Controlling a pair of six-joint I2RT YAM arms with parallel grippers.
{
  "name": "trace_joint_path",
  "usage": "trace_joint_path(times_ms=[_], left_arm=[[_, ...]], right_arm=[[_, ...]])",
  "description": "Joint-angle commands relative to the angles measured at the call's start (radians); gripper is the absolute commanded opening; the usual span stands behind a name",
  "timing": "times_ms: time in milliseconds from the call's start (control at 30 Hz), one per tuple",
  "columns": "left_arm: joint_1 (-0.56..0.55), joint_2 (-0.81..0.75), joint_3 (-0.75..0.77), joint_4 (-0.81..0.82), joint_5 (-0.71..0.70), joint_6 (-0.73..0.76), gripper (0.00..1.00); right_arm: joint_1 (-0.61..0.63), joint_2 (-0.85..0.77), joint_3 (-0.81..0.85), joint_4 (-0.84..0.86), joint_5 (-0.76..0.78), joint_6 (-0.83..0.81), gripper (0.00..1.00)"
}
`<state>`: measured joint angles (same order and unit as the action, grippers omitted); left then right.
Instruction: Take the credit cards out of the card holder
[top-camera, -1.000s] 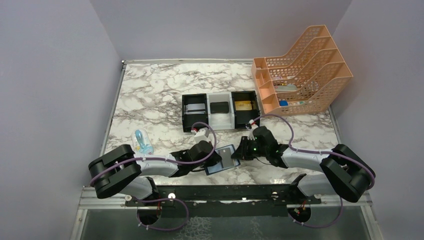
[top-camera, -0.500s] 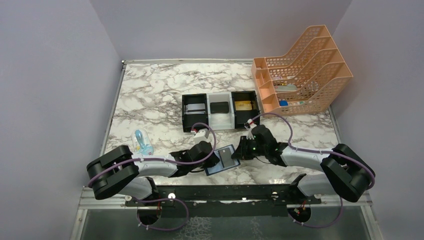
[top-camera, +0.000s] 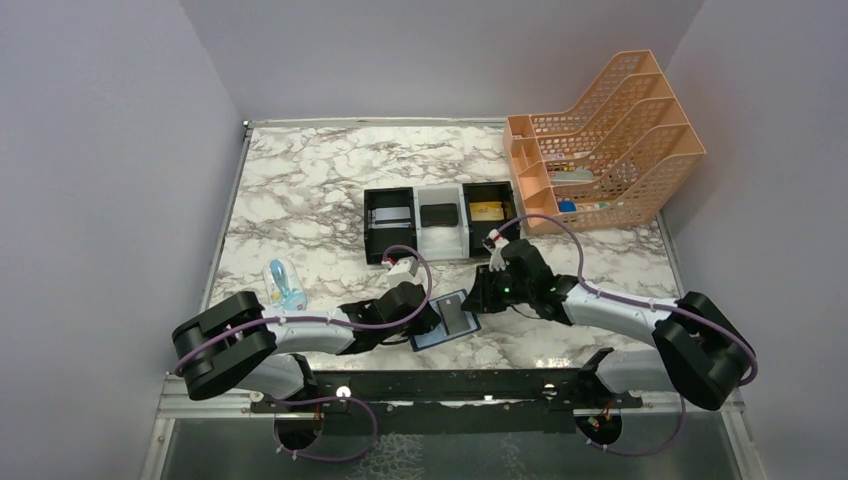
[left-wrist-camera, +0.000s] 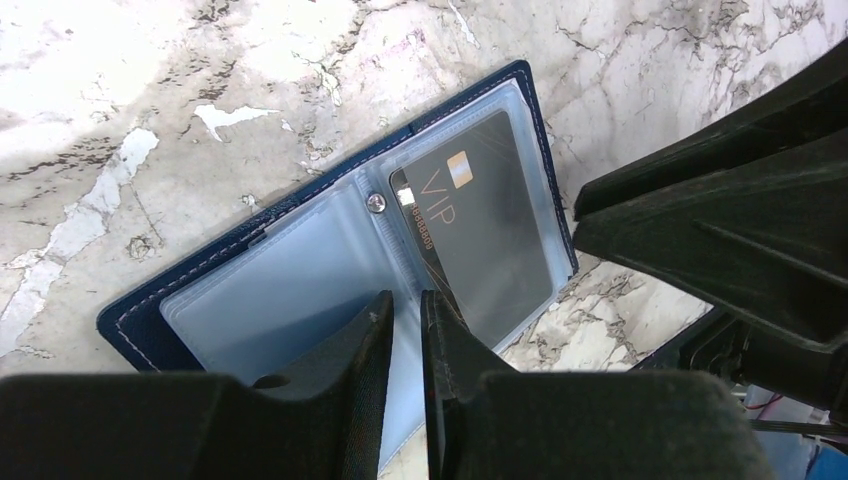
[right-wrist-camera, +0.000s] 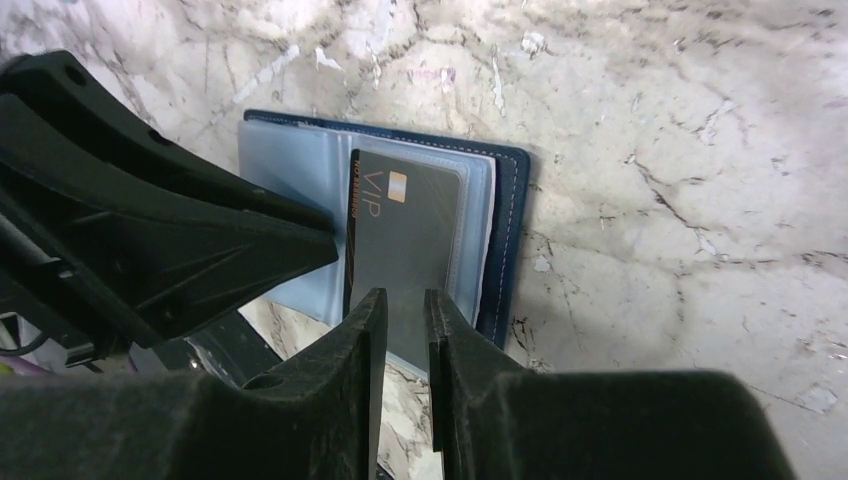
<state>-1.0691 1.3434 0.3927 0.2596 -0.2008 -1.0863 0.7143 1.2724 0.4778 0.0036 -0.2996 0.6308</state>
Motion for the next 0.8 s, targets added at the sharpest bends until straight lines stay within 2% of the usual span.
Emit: trace_joint_path(times_ms=[0, 167, 433, 767], left_arm=[[-0.004, -0.019, 0.008, -0.026, -0.026, 0.008, 0.21], [-0.005, -0.017, 0.007, 0.0, -0.001, 0.009, 0.27], [-0.006, 0.0, 0.017, 0.023, 0.04, 0.007, 0.3], [-0.008, 0.053, 0.024, 0.082, 0.067, -0.002, 0.15]], right_arm=[[0.005, 0.067, 0.02, 0.015, -0.079, -0.029, 0.21], [0.005, 0.143, 0.007, 0.066, -0.143, -0.033, 0.19], [0.004, 0.15, -0.034, 0.088, -0.089, 0.012, 0.15], [0.005, 0.17, -0.068, 0.142, -0.129, 0.044, 0.13]])
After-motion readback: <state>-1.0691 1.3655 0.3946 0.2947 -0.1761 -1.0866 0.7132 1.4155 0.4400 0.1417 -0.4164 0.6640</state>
